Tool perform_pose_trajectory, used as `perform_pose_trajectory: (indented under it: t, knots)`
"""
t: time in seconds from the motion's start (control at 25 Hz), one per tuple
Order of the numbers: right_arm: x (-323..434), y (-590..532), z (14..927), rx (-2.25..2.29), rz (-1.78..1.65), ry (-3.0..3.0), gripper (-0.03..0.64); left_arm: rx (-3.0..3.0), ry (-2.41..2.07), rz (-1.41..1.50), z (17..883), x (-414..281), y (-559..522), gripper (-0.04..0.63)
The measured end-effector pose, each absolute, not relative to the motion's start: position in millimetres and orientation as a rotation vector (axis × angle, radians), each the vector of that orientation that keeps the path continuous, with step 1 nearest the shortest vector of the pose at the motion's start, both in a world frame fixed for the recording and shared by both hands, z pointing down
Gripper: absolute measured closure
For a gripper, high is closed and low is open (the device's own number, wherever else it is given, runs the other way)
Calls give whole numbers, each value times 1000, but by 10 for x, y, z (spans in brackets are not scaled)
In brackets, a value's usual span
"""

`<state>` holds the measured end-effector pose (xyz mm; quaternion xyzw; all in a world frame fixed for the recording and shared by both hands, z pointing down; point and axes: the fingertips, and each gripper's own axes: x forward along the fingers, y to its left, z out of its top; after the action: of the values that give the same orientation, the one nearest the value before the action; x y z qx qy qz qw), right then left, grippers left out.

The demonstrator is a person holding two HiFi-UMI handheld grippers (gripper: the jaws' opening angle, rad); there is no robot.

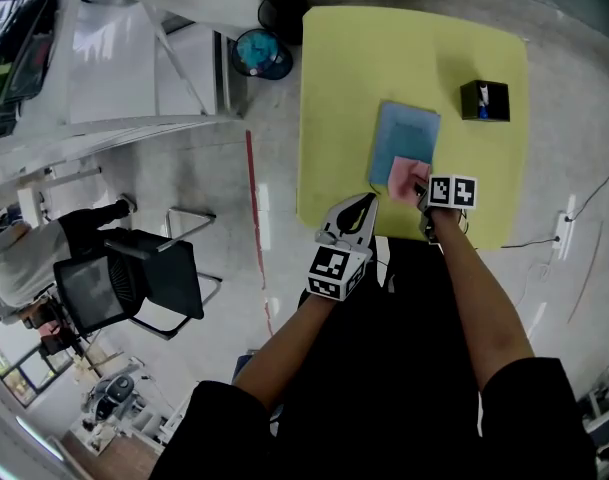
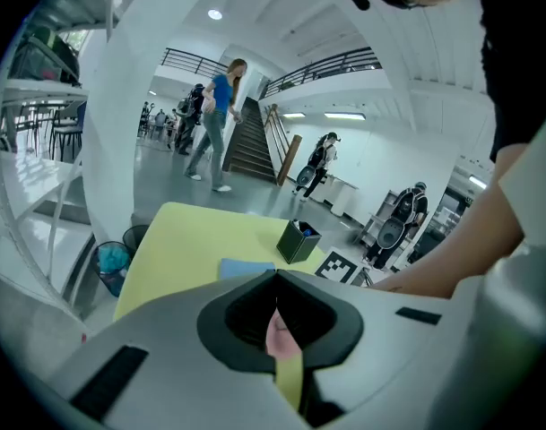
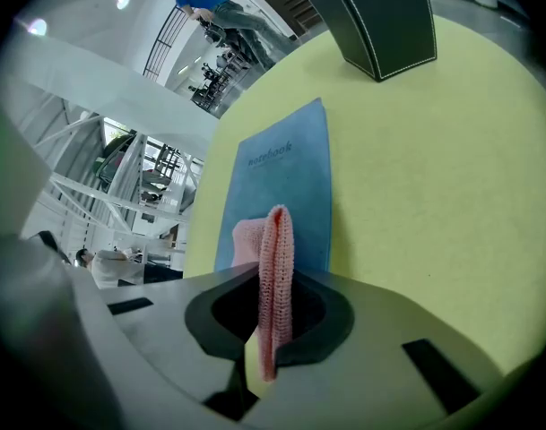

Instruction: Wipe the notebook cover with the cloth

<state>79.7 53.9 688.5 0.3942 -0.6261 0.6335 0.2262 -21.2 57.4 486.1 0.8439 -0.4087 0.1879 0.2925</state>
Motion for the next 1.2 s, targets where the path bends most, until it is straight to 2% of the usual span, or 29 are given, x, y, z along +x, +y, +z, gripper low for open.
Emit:
perform_pose_trajectory:
  t: [1.2]
  knots:
    - [1155,631,6867,976,1699,-1797,580,2246,-1080,536,4871,485,439,588]
